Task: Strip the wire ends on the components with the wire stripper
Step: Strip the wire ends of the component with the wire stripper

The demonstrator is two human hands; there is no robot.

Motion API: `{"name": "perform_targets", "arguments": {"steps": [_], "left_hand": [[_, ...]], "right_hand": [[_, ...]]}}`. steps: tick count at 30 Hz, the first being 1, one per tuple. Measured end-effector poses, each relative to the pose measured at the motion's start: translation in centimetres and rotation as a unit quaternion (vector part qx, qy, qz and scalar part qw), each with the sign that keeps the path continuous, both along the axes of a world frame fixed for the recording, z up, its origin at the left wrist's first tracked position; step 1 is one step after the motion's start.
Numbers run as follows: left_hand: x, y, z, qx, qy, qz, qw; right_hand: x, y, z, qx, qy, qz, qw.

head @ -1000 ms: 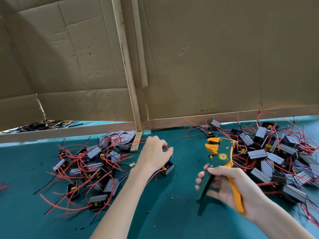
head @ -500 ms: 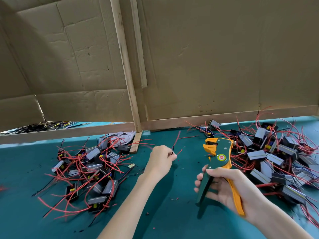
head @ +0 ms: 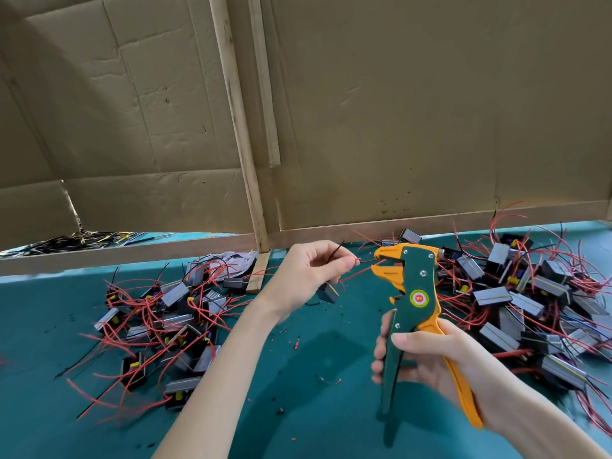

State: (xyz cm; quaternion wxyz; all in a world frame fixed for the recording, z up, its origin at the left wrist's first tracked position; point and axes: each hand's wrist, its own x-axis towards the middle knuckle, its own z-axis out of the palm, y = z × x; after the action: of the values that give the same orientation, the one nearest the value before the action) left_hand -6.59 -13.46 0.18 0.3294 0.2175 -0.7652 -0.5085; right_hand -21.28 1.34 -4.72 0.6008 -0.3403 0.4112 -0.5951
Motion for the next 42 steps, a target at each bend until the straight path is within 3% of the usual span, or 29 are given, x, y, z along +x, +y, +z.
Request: {"name": "perform_targets", "arguments": {"steps": [20, 28, 33, 35, 39, 42], "left_hand": [[2.3, 1.2, 3.5, -0.041, -0.107, -0.093, 0.989], [2.7, 1.0, 3.6, -0.036, -0.123, -0.104, 0.986], [2.6, 0.9, 3.0, 0.078, -0.064, -0.131, 0.986], [2.4, 1.0, 2.6, 0.050, -0.078, -0.122, 0.988], [1.9, 1.1, 2.5, -0.015, -0.078, -0.094, 0.992], [2.0, 0.9, 2.8, -0.033, -0.050, -0.074, 0.995]], "right_hand": [[0.1, 1.1, 0.5, -0.060, 0.083, 0.084, 0.991], [1.4, 1.7, 0.4, -0.020, 0.135, 0.025, 0.990], [2.7, 1.5, 0.0, -0.015, 0.164, -0.091, 0.982], [2.6, 1.3, -0.1, -0.009, 0.149, -0.098, 0.984], [1.9, 0.7, 0.8, -0.042, 0.014, -0.042, 0.998], [1.4, 0.6, 0.8, -0.053, 0.022, -0.042, 0.997]]}}
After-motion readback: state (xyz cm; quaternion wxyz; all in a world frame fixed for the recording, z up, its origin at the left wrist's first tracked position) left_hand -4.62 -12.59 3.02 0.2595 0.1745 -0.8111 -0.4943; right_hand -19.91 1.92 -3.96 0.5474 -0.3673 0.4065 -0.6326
